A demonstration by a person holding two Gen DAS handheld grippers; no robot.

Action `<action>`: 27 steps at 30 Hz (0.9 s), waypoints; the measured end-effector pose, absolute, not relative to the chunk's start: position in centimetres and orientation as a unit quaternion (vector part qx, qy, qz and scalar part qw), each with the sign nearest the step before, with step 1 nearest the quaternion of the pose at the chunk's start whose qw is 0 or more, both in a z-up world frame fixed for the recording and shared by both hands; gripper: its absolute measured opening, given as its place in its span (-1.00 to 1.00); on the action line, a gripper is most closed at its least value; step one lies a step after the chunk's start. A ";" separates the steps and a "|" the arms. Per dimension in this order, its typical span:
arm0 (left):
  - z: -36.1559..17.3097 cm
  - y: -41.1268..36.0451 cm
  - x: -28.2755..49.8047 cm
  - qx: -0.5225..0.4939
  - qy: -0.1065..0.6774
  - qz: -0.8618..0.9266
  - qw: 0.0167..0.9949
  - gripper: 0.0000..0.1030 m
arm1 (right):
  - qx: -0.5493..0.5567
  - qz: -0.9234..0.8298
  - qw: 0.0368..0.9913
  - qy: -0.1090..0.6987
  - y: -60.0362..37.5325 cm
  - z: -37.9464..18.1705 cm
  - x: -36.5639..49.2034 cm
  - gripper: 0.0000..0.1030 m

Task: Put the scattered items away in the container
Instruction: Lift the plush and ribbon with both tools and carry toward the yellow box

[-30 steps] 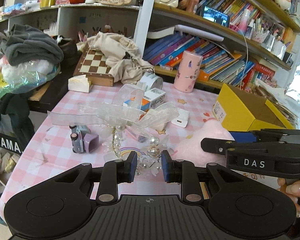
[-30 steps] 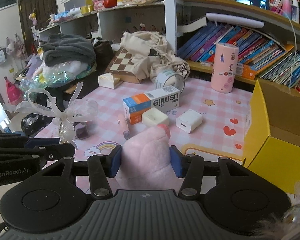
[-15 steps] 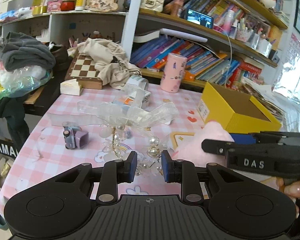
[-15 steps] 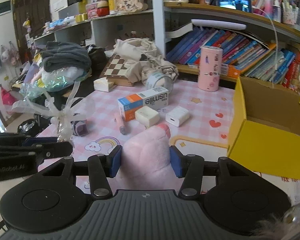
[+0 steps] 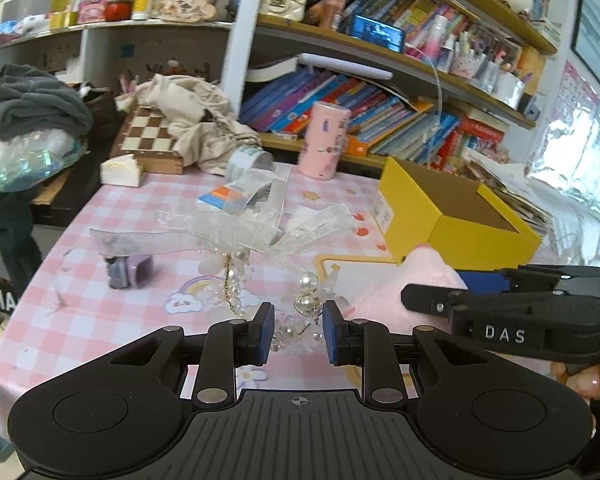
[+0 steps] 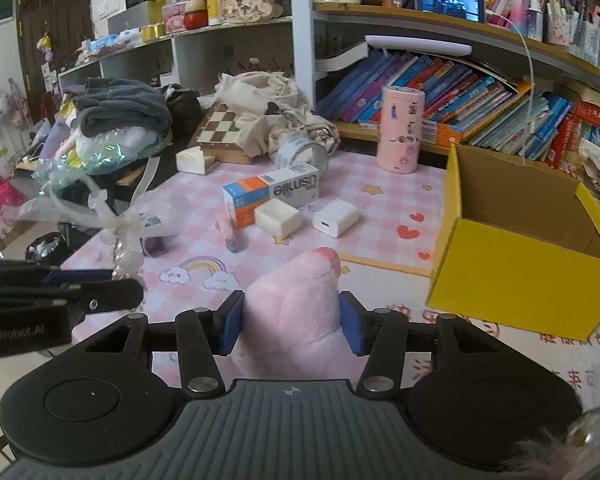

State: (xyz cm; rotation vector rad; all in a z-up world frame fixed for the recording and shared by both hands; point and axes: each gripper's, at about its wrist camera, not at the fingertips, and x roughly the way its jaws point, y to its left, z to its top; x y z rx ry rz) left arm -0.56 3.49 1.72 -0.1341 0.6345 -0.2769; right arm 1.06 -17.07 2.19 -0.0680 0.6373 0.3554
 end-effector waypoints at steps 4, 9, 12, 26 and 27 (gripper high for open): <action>1.6 2.0 -0.3 -0.056 0.314 -0.161 0.934 -0.53 | -0.019 0.143 0.938 0.315 -18.7 2.2 0.8 -0.07; 1.4 0.7 -0.1 -0.050 0.317 -0.181 0.930 -0.53 | -0.005 0.114 0.940 0.322 -20.5 1.9 0.3 -0.07; 1.3 0.0 0.0 -0.046 0.319 -0.191 0.927 -0.53 | -0.004 0.106 0.940 0.323 -21.1 1.8 -0.2 -0.07; 1.0 -3.9 0.5 -0.027 0.330 -0.252 0.909 -0.53 | 0.015 0.046 0.942 0.332 -24.8 1.4 -2.2 -0.07; 1.0 -4.2 0.5 -0.026 0.331 -0.256 0.908 -0.53 | 0.017 0.042 0.942 0.332 -25.1 1.4 -2.4 -0.07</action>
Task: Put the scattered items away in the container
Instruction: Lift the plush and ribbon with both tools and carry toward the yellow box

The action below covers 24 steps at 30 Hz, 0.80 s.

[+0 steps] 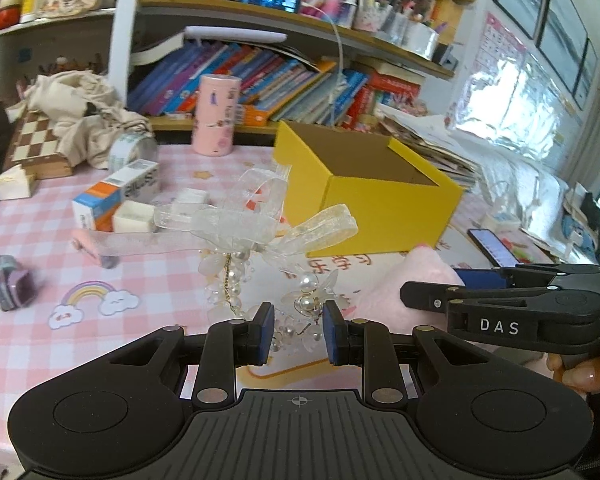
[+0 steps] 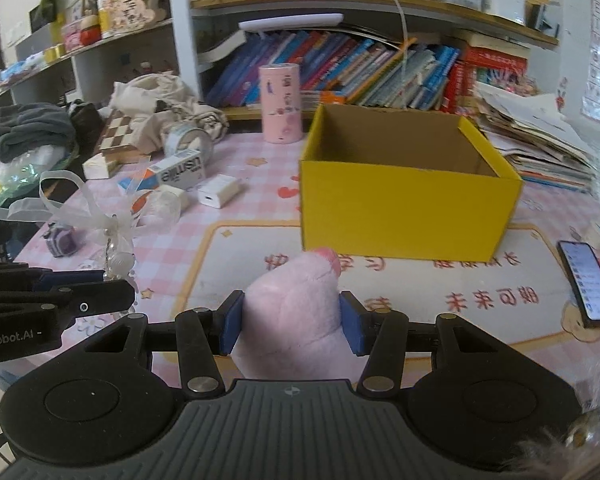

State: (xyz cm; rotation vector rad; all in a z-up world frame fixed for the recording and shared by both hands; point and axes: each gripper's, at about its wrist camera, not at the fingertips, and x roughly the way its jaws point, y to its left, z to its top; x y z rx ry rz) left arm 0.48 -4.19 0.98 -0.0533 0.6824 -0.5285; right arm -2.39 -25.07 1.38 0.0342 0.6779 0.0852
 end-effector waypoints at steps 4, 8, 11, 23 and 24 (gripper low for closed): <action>1.0 -5.3 0.4 -0.019 0.331 -0.273 0.903 -0.53 | 0.024 0.022 0.943 0.332 -26.1 1.3 -3.1 -0.07; 1.0 -6.1 0.4 -0.013 0.331 -0.287 0.899 -0.53 | 0.031 0.006 0.943 0.331 -27.0 1.3 -3.8 -0.07; 1.0 -6.6 0.3 -0.010 0.330 -0.295 0.897 -0.53 | 0.034 -0.002 0.943 0.330 -27.6 1.3 -4.2 -0.07; 1.6 -7.9 -0.2 0.002 0.318 -0.311 0.896 -0.53 | 0.039 -0.022 0.948 0.315 -28.6 1.9 -5.1 -0.07; 1.7 -8.0 -0.2 0.002 0.315 -0.313 0.896 -0.53 | 0.039 -0.025 0.949 0.312 -28.8 2.1 -5.2 -0.07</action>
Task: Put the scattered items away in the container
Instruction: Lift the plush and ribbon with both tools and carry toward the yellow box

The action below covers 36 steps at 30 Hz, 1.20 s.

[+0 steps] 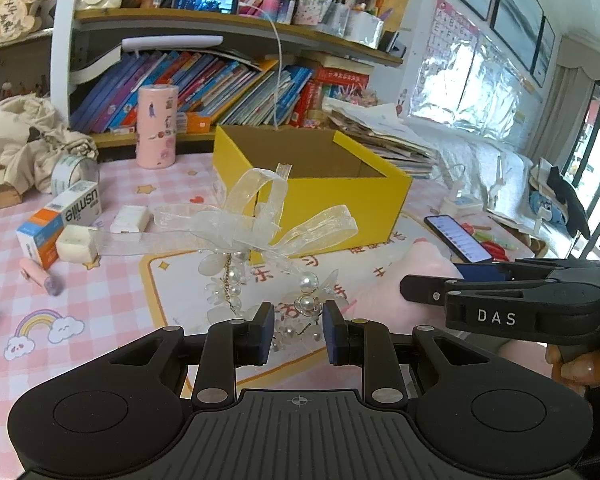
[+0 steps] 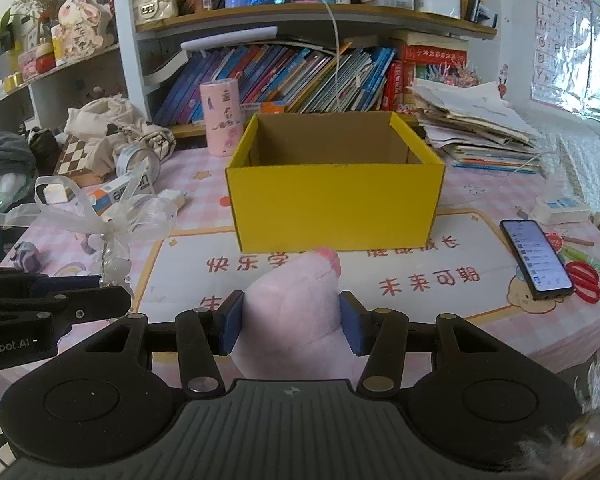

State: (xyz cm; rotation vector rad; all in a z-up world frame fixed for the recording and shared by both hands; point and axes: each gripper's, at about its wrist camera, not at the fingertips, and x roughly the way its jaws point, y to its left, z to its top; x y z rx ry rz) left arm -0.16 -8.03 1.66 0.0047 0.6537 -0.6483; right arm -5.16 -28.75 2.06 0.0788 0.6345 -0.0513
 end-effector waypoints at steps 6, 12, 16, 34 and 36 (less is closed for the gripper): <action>2.6 -8.8 -0.3 0.010 0.293 -0.322 0.900 -0.53 | 0.038 -0.040 0.955 0.293 -29.6 2.8 -5.3 -0.07; 3.0 -9.8 -0.3 0.018 0.282 -0.329 0.901 -0.53 | 0.031 -0.041 0.958 0.282 -30.2 3.3 -5.1 -0.07; 3.2 -10.5 0.1 0.019 0.279 -0.330 0.902 -0.53 | 0.026 -0.042 0.959 0.279 -30.7 3.3 -4.7 -0.07; 6.7 -16.0 4.5 0.029 0.214 -0.328 0.920 -0.53 | -0.045 0.004 0.982 0.182 -33.7 7.4 0.0 -0.07; 6.9 -16.6 5.3 0.027 0.212 -0.322 0.922 -0.53 | -0.049 0.010 0.983 0.175 -34.3 7.8 1.1 -0.07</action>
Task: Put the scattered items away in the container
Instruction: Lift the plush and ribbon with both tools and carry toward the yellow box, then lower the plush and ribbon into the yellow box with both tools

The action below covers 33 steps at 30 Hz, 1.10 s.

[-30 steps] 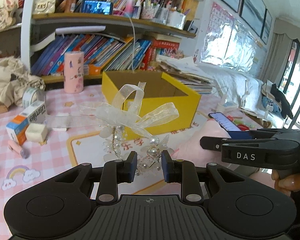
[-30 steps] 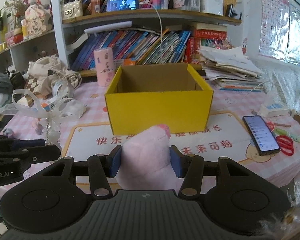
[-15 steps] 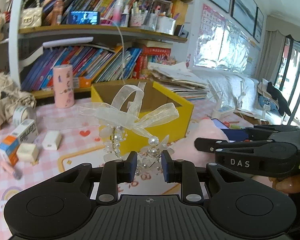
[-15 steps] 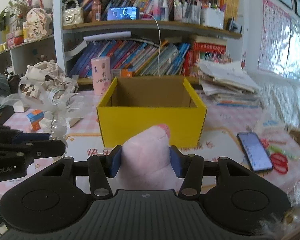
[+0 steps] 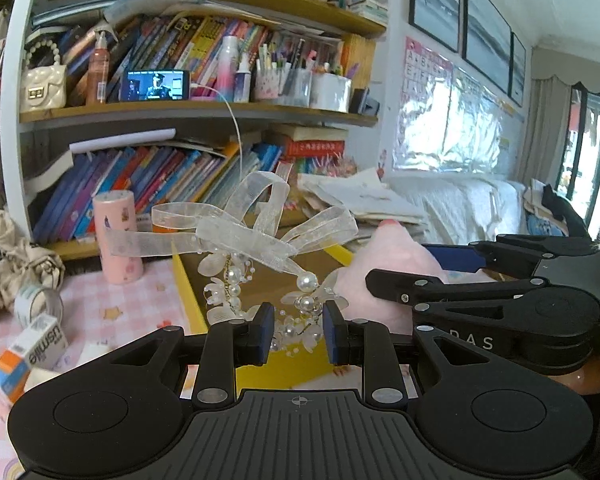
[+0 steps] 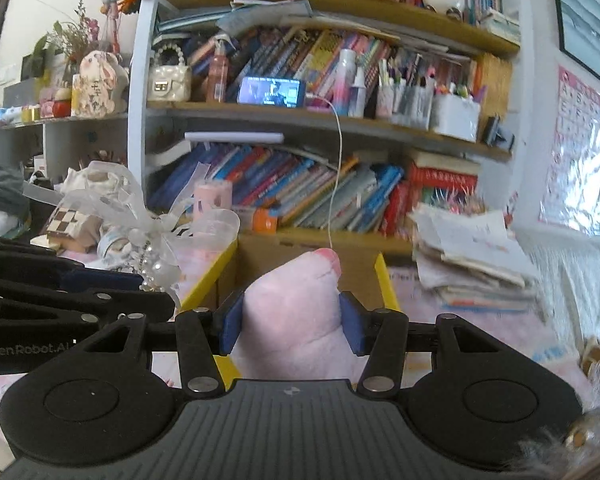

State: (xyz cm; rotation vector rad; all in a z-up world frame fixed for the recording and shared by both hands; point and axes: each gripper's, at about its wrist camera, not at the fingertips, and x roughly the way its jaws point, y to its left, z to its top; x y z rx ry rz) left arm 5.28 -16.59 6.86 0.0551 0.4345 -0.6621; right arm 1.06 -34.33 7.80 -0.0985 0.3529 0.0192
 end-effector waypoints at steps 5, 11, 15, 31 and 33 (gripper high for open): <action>7.0 -18.2 7.0 0.021 0.209 -0.305 0.929 -0.52 | -0.054 0.023 0.984 0.166 -36.3 8.5 3.7 -0.07; 7.0 -19.6 8.7 0.015 0.214 -0.270 0.939 -0.52 | -0.056 0.052 0.983 0.164 -38.3 8.6 6.6 -0.07; 6.8 -20.8 9.7 0.018 0.220 -0.249 0.943 -0.52 | -0.054 0.072 0.982 0.166 -39.6 8.2 8.2 -0.06; 5.0 -24.0 14.2 0.044 0.262 -0.214 0.940 -0.52 | -0.033 0.109 0.972 0.204 -42.9 5.6 14.0 -0.06; 4.4 -24.2 14.7 0.047 0.274 -0.212 0.937 -0.52 | -0.032 0.114 0.969 0.219 -42.9 5.0 14.7 -0.06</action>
